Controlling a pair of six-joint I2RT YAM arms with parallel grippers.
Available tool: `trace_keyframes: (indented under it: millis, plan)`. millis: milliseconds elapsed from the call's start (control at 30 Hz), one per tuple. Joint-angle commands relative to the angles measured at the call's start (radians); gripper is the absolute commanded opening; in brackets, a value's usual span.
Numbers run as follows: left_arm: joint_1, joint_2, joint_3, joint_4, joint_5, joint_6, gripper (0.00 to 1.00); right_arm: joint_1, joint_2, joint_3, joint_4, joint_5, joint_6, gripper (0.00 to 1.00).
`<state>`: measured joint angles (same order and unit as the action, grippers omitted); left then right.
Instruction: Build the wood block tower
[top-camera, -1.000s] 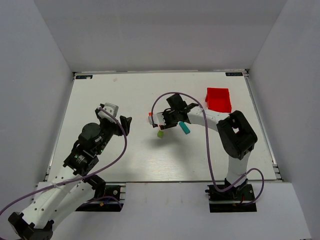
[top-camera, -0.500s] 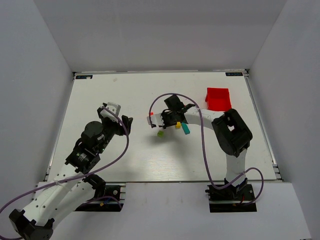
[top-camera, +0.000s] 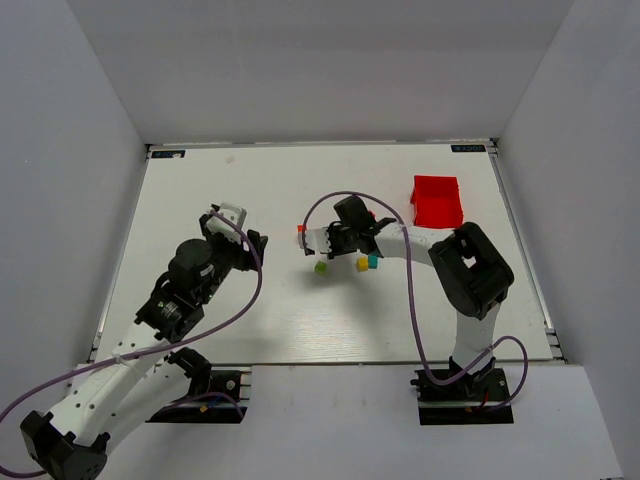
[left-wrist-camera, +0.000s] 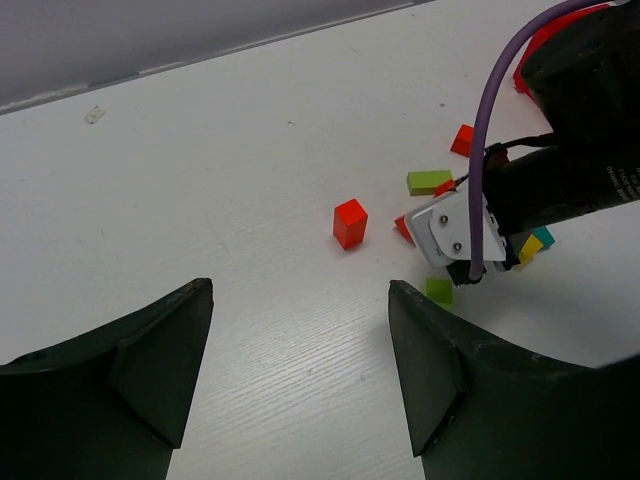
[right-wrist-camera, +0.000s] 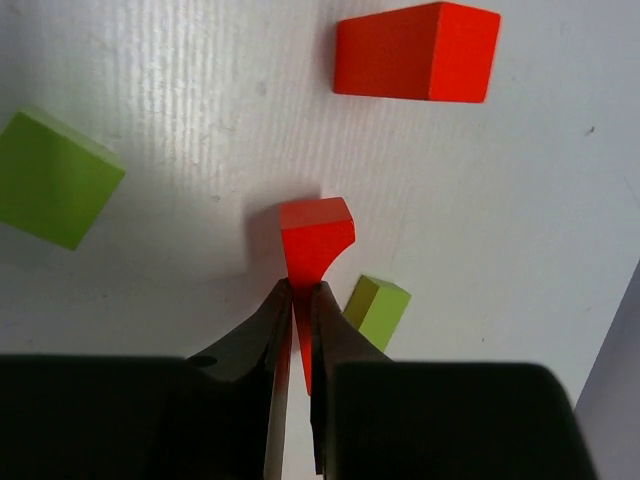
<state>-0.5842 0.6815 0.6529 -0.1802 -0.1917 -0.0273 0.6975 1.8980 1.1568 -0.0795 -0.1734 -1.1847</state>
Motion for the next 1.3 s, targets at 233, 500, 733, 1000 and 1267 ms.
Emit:
trace_keyframes:
  millis: [233,500,733,1000,1267]
  plan:
    - [0.006,0.01,0.004,-0.007,-0.002,-0.002,0.79,0.036,-0.034,-0.042,0.308,0.251,0.217,0.0]
    - [0.006,0.029,0.004,-0.007,0.008,-0.002,0.77,0.048,-0.037,-0.049,0.376,0.342,0.275,0.0]
    - [0.006,0.029,0.004,-0.007,0.008,-0.002,0.77,0.046,-0.036,0.001,0.224,0.181,0.292,0.0]
    - [0.015,0.029,0.004,-0.007,0.008,-0.002,0.77,0.042,-0.022,0.046,0.116,0.052,0.229,0.0]
    - [0.015,0.029,0.004,-0.007,0.008,-0.002,0.77,0.03,0.013,0.126,0.009,0.006,0.189,0.0]
